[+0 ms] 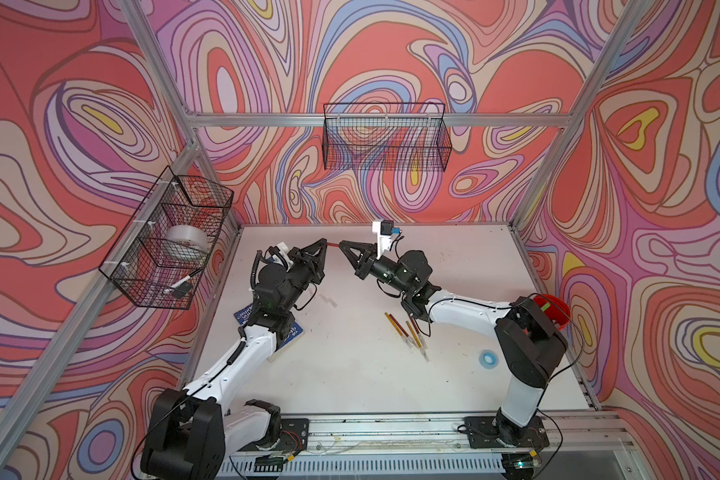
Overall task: Remove protective caps from carving knives
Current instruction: Pick up the carving knife from the center of the board.
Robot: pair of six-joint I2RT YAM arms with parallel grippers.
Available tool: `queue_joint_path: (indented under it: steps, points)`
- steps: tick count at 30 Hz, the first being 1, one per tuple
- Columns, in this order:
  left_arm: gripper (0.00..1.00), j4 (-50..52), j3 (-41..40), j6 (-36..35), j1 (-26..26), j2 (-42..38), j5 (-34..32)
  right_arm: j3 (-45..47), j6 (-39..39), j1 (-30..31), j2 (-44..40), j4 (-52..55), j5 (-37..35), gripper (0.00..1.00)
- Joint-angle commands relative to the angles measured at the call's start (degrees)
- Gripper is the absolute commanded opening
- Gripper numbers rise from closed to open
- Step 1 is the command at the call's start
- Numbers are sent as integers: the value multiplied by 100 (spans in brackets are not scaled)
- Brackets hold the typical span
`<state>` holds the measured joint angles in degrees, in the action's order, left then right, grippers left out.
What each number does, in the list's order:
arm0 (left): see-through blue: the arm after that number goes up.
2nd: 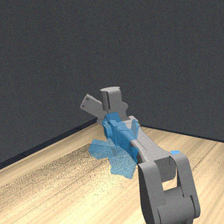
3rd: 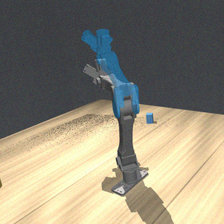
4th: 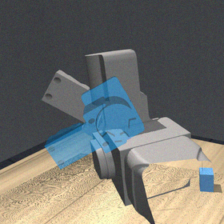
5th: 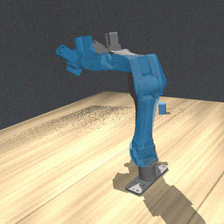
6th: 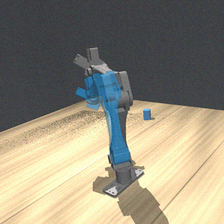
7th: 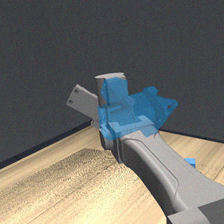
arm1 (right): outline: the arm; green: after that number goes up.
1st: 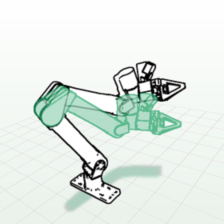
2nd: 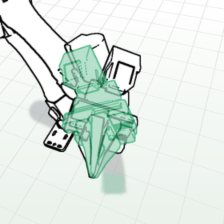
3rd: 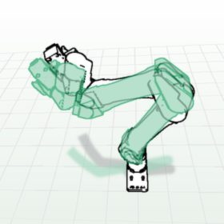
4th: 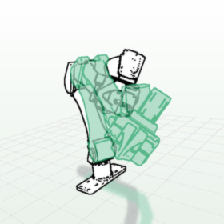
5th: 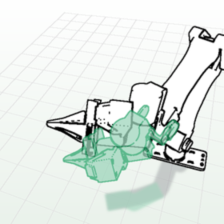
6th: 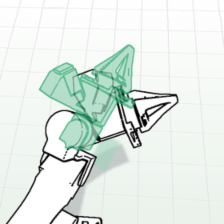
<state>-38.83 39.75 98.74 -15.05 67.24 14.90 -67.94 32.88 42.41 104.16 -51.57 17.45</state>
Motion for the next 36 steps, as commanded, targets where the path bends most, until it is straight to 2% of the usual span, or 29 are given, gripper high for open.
queue_joint_path:
  steps: [1, 3, 4, 6, 8, 9, 11, 16, 20, 23, 26, 29, 34, 36]
  points:
    - [1, -338, -37, 6, -86, 46, 188, -132, -20, 39, -12, 156, 156, 0]
    - [17, -418, -53, -59, -84, 51, 264, -138, -19, 39, -115, 344, 201, 0]
    - [29, -456, -83, -96, -86, 31, 290, -149, -5, 31, -168, 460, 210, 0]
    - [64, -529, -196, -190, -89, -25, 324, -203, -10, 19, -229, 825, 241, 0]
    - [84, -338, -289, -336, -81, -140, 405, -290, 0, -28, -549, 1334, 281, 0]
    - [91, -113, -309, -480, -85, -219, 477, -316, 9, -64, -652, 1585, 294, 0]
    - [100, 466, -301, -835, -82, -423, 612, -366, 3, -142, -862, 2083, 303, 0]
    - [100, 2285, -82, -2153, -76, -1133, 676, -812, -392, -347, -1342, 3993, 154, 0]
    - [100, 4595, 759, -4090, -71, -1685, 176, -1672, -905, -512, -1385, 6259, -123, 0]
    - [100, 5666, 1255, -5403, -77, -1880, -195, -1872, -1083, -681, -1450, 7100, -57, 0]
    - [100, 6025, 1417, -6205, -90, -1917, -110, -1773, -1235, -751, -1579, 7541, 63, 0]
    - [100, 6075, 1337, -6688, -203, -1878, 111, -1813, -1334, -782, -1580, 8058, 231, 0]
    - [100, 6342, 1402, -7652, -950, -1695, -433, -1979, -1434, -786, -1466, 8704, 611, 0]
    - [100, 6332, 1476, -7815, -1131, -1558, -357, -2050, -1450, -789, -1384, 8873, 771, 0]
